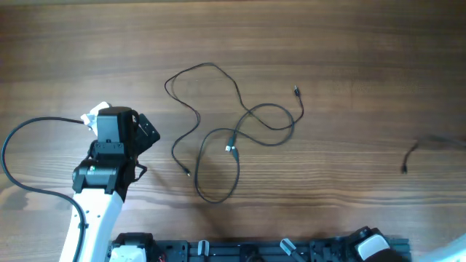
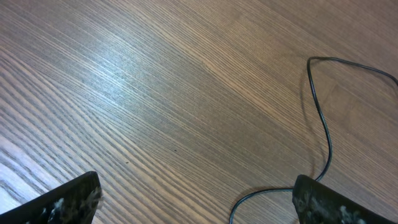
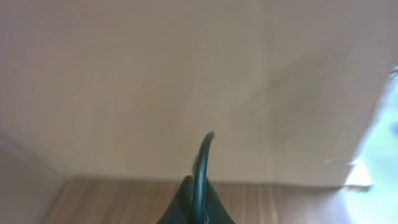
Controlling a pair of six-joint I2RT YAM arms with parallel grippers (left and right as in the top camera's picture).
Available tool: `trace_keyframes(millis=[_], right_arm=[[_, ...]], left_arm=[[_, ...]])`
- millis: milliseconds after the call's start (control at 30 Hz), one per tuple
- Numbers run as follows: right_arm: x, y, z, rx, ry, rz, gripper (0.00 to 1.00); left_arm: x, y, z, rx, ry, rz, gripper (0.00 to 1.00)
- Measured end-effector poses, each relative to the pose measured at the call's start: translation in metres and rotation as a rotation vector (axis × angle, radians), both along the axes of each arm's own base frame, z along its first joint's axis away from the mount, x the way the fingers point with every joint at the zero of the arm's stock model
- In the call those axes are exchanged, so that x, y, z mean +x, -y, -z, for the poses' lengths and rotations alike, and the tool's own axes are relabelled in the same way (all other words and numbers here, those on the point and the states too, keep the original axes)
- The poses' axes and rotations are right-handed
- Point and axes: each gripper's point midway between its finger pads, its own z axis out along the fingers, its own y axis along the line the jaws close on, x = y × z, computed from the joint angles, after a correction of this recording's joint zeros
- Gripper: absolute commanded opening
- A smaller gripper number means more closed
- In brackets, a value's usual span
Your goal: Untangle cables
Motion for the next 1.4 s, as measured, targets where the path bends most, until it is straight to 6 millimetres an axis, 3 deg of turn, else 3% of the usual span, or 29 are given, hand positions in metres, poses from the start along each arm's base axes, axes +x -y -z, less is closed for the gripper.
trace_keyframes(millis=[133,267,433,567,800,1000,1033,1167,1233,1400], right_arm=[[-0.022,-0.016,-0.022,-0.058,0.003,0.053,0.04],[-0.011,-0.001,0.001,0.002,-0.036,0.045,0.04],[0.029,0.028,0.065,0.167,-0.102,-0.059,0.04],[0.054,0.039,0.114,0.296,-0.135,-0.142,0.04],[0.095,0.041,0.194,0.52,-0.138,-0.311,0.04],[0.12,0.031,0.261,0.717,-0.131,-0.418,0.04],[0.123,0.028,0.269,0.737,-0.132,-0.43,0.1],[0.138,0.016,0.288,0.79,-0.147,-0.479,0.81],[0.146,0.01,0.288,0.79,-0.153,-0.505,0.98],[0.165,-0.005,0.286,0.785,-0.151,-0.583,1.0]], left_arm=[[0.0,0.0,0.0,0.0,0.0,0.0,1.0],[0.0,0.0,0.0,0.0,0.0,0.0,1.0],[0.0,0.0,0.0,0.0,0.0,0.0,1.0],[0.0,0.0,0.0,0.0,-0.001,0.0,1.0],[0.0,0.0,0.0,0.0,0.0,0.0,1.0],[0.0,0.0,0.0,0.0,0.0,0.0,1.0],[0.0,0.0,0.0,0.0,0.0,0.0,1.0],[0.0,0.0,0.0,0.0,0.0,0.0,1.0],[0.0,0.0,0.0,0.0,0.0,0.0,1.0],[0.0,0.0,0.0,0.0,0.0,0.0,1.0]])
